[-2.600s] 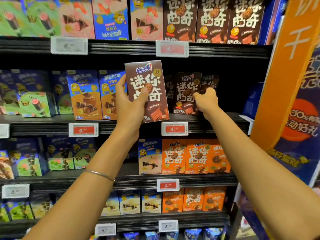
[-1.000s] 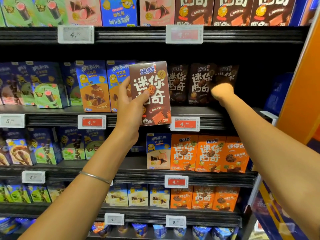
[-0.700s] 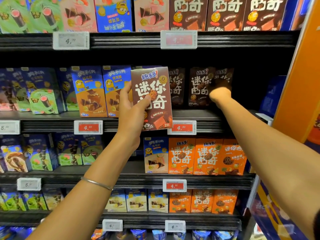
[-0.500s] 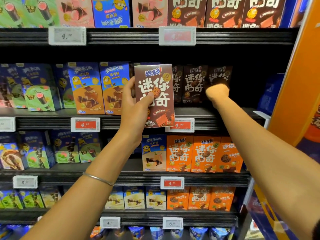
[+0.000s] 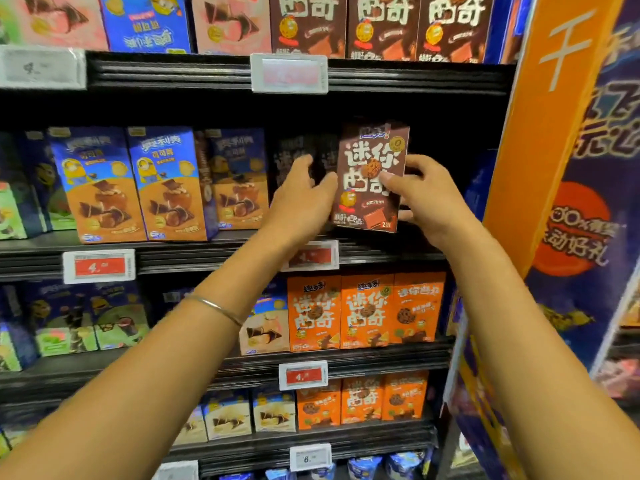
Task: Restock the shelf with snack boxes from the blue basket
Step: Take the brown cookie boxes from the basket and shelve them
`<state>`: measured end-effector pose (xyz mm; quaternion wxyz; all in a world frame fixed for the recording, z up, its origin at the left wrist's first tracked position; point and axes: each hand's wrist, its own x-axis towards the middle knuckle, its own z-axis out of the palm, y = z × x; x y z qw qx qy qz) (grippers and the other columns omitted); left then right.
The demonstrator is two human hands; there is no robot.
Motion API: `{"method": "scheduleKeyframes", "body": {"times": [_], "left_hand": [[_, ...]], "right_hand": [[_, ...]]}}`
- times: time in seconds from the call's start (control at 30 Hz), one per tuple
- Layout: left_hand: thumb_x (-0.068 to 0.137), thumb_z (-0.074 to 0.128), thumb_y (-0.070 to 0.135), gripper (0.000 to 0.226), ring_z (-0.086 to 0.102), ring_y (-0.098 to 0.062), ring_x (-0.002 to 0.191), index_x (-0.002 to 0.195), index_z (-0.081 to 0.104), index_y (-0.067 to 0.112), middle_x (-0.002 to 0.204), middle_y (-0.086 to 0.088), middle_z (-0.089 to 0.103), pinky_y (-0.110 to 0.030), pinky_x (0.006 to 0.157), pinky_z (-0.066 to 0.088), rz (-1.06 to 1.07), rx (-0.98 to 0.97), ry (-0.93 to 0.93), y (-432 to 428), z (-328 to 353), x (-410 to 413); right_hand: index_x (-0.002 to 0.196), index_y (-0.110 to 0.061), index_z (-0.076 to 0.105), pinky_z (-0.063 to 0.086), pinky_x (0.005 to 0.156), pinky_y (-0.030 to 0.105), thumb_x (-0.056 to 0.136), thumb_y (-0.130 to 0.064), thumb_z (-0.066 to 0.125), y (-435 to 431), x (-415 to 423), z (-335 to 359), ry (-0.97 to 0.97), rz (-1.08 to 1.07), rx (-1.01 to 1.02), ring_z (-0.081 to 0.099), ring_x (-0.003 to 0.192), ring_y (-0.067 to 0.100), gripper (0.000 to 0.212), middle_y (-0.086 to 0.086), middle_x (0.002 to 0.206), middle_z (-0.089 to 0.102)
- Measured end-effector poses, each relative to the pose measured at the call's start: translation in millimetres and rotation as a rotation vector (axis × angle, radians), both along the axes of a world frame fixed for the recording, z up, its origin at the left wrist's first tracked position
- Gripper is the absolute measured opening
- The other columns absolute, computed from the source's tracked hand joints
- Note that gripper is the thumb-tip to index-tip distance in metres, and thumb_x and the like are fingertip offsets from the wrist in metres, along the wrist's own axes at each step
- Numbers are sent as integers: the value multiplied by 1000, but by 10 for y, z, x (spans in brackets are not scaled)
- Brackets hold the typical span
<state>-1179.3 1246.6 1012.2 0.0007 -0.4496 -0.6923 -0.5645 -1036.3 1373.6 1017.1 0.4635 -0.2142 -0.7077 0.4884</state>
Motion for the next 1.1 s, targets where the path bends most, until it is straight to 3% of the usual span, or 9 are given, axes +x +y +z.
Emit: {"method": "scheduleKeyframes", "body": {"times": [0.1, 0.2, 0.27, 0.33, 0.43, 0.57, 0.73, 0.93, 1.1], "left_hand": [[97, 59, 52, 69, 54, -38, 136, 157, 38, 25, 153, -14, 53, -45, 105, 48, 211, -247, 348, 221, 139, -176], [92, 65, 52, 72, 59, -45, 127, 153, 43, 21, 145, -19, 59, -46, 97, 51, 260, -363, 446, 464, 285, -278], [91, 65, 47, 77, 49, -48, 139, 158, 39, 19, 157, -22, 48, -49, 109, 48, 248, -466, 464, 658, 389, -341], [90, 68, 45, 87, 26, -50, 154, 164, 28, 24, 170, -25, 23, -56, 126, 29, 259, -518, 508, 821, 473, -393], [83, 79, 58, 115, -3, -43, 161, 168, 4, 38, 176, -15, -5, -61, 129, 2, 336, -478, 643, 990, 586, -512], [81, 81, 61, 118, 0, -47, 160, 168, 5, 35, 176, -16, -3, -64, 128, 7, 325, -518, 691, 1128, 604, -722], [80, 81, 61, 113, 15, -47, 157, 166, 14, 32, 173, -15, 13, -63, 126, 20, 313, -474, 722, 1198, 509, -867], [81, 78, 64, 103, 18, -48, 155, 161, 26, 27, 169, -17, 22, -67, 124, 20, 357, -504, 780, 1214, 531, -919], [84, 76, 62, 97, 18, -46, 156, 160, 29, 26, 169, -17, 22, -68, 125, 16, 400, -472, 823, 1237, 471, -929]], "right_hand": [[139, -9, 45, 61, 72, 31, 97, -17, 67, 340, 4, 28, -19, -235, 14, 71, 100, 19, 49, 5, 115, 68], [126, -6, 49, 54, 69, 31, 95, -11, 63, 595, -112, 21, -48, -429, 41, 63, 98, 22, 35, 12, 122, 63], [114, -8, 51, 45, 61, 24, 93, -7, 56, 715, -210, 4, -66, -496, 27, 59, 87, 21, 22, 13, 116, 61], [117, -4, 56, 47, 70, 30, 93, -7, 55, 819, -300, -17, -76, -526, 4, 60, 95, 29, 25, 17, 117, 61], [128, 2, 58, 45, 78, 30, 94, -7, 56, 988, -410, -23, -80, -513, -58, 61, 107, 36, 35, 21, 126, 62], [138, -2, 52, 54, 97, 42, 99, -1, 46, 1176, -517, 43, -95, -351, -241, 59, 121, 39, 39, 20, 137, 59], [145, -18, 46, 61, 73, 50, 106, -18, 48, 1189, -642, 59, 25, -192, -329, 66, 112, 36, 39, 11, 133, 62], [119, -16, 59, 48, 37, 21, 106, -24, 46, 1237, -793, 95, -90, -224, -295, 64, 64, 15, 20, 2, 86, 67], [118, -18, 58, 46, 41, 20, 108, -27, 42, 1299, -809, 99, -134, -214, -302, 61, 62, 10, 21, -3, 76, 61]]}}
